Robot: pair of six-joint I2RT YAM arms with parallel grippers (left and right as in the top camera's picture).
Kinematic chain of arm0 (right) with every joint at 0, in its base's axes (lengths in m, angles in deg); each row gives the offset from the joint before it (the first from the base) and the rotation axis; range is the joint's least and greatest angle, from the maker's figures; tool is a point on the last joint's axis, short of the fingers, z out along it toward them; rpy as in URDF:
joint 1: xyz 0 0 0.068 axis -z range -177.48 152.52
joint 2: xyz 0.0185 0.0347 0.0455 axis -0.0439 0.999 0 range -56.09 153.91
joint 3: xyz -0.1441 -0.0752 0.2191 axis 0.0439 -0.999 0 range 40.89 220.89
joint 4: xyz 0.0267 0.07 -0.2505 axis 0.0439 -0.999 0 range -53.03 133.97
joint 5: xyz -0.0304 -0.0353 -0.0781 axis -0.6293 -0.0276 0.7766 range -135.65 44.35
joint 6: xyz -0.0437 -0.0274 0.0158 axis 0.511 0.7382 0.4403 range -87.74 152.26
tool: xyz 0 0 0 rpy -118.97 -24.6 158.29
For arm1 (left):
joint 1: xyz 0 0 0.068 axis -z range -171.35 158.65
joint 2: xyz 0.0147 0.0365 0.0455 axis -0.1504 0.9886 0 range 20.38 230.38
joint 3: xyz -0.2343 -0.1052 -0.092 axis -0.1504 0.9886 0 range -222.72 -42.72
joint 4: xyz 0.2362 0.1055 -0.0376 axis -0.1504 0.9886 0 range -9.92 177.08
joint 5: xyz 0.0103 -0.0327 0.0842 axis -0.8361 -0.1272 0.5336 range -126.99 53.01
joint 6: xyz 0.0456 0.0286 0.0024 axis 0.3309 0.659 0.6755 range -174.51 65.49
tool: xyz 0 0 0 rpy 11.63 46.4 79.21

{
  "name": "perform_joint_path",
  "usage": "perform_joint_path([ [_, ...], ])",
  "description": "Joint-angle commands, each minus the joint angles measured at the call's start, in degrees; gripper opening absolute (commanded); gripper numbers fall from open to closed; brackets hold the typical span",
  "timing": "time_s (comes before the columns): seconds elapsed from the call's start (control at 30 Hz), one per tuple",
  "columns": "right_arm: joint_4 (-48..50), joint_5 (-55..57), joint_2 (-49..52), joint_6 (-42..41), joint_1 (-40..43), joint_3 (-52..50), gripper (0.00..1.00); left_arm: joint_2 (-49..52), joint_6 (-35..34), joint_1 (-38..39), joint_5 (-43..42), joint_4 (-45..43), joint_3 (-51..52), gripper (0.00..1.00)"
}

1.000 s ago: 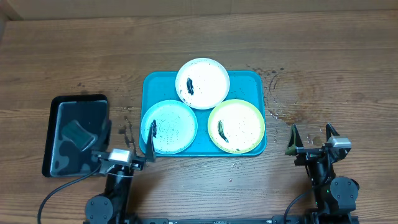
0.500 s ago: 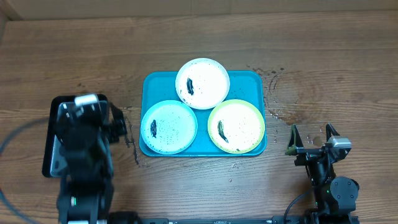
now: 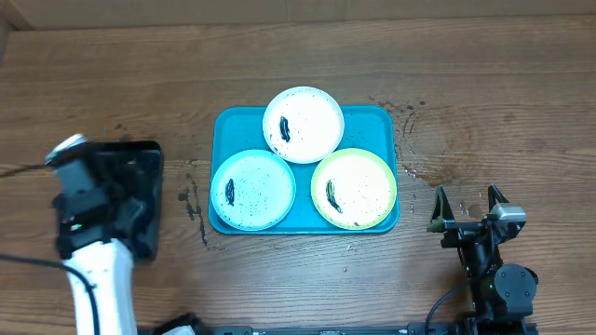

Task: Clean dirty plates on tray and stack at the side
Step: 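Move the left gripper down into the black basin toward the green sponge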

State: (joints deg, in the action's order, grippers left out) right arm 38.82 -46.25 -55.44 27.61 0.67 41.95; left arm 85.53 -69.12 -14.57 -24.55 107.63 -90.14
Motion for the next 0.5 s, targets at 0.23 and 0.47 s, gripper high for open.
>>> perform_joint_path([
  [0.23,0.35,0.55,-0.48,0.20,0.37,-0.59,1.00,9.18,-6.73,-16.39,-27.02,1.27,-1.11,1.00],
  [0.47,0.35,0.55,-0.48,0.20,0.37,-0.59,1.00,17.38,-4.68,-16.04,-21.42,15.63,-12.33,1.00],
])
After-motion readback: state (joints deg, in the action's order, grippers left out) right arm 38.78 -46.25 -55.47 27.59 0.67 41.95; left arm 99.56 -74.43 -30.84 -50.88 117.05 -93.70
